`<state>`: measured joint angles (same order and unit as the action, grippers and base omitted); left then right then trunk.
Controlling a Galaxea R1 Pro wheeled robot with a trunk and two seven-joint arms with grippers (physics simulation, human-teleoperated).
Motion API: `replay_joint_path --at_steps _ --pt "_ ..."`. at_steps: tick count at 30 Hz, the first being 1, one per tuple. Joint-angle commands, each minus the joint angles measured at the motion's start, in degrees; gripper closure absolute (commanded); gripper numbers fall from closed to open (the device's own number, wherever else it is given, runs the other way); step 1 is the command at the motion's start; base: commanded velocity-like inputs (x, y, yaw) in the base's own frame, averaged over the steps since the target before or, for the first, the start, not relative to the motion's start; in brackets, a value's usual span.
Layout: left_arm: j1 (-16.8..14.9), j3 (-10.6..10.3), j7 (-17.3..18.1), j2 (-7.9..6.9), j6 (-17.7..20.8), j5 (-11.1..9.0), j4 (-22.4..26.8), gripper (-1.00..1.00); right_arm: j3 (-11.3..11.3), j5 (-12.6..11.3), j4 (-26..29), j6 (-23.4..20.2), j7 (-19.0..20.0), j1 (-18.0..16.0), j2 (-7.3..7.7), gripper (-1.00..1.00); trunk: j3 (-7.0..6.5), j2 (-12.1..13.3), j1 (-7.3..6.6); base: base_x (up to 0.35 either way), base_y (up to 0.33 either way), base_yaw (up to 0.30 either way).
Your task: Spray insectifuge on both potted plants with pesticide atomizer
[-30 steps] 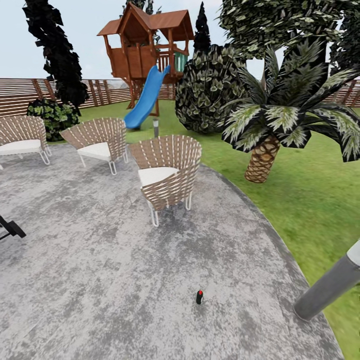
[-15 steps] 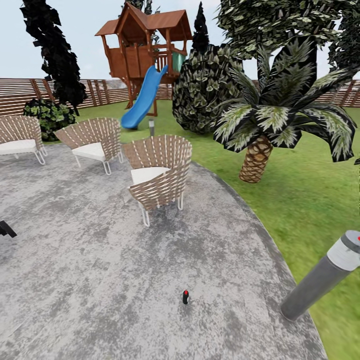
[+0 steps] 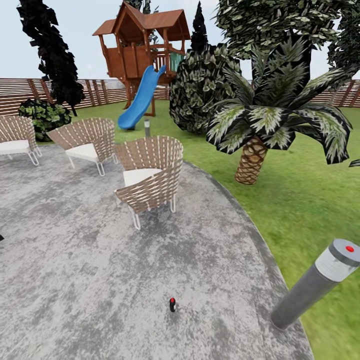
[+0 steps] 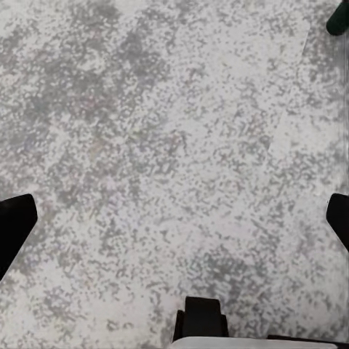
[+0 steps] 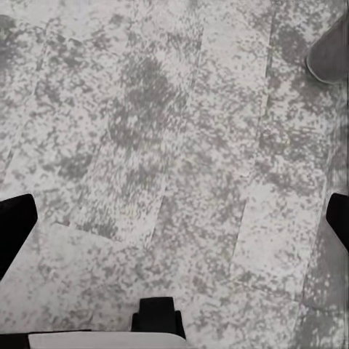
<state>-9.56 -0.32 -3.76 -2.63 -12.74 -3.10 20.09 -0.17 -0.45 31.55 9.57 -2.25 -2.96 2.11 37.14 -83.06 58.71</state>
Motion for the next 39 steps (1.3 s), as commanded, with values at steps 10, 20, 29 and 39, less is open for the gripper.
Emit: replay_joint_path --at_steps 10,20,29,39 --pt "-3.16 0.25 0.16 -2.03 0.22 -0.39 1.99 -1.0 -0.09 -0.01 6.28 0.1 -0.36 -0.97 0.0 -1.0 0.05 -0.02 0.02 0.041 -0.039 0.0" --pt "-12.43 -4.01 0.24 -1.13 0.27 0.07 2.13 -1.0 -0.23 -0.16 9.58 -0.09 -0.09 -9.01 -0.29 -1.0 0.58 -1.22 0.67 0.0 0.0 0.0" --pt "-12.5 -4.12 0.2 -1.61 0.86 -0.47 1.98 -1.0 -0.06 -0.25 7.96 -0.08 -0.19 -9.08 -0.54 -1.0 2.4 -4.83 2.65 0.0 0.0 0.0" --pt "-12.58 -4.24 0.24 -1.08 0.98 -0.2 1.9 -1.0 -0.14 -0.11 7.56 -0.08 -0.27 -9.07 -0.44 -1.0 5.09 -8.84 4.85 0.0 0.0 0.0"
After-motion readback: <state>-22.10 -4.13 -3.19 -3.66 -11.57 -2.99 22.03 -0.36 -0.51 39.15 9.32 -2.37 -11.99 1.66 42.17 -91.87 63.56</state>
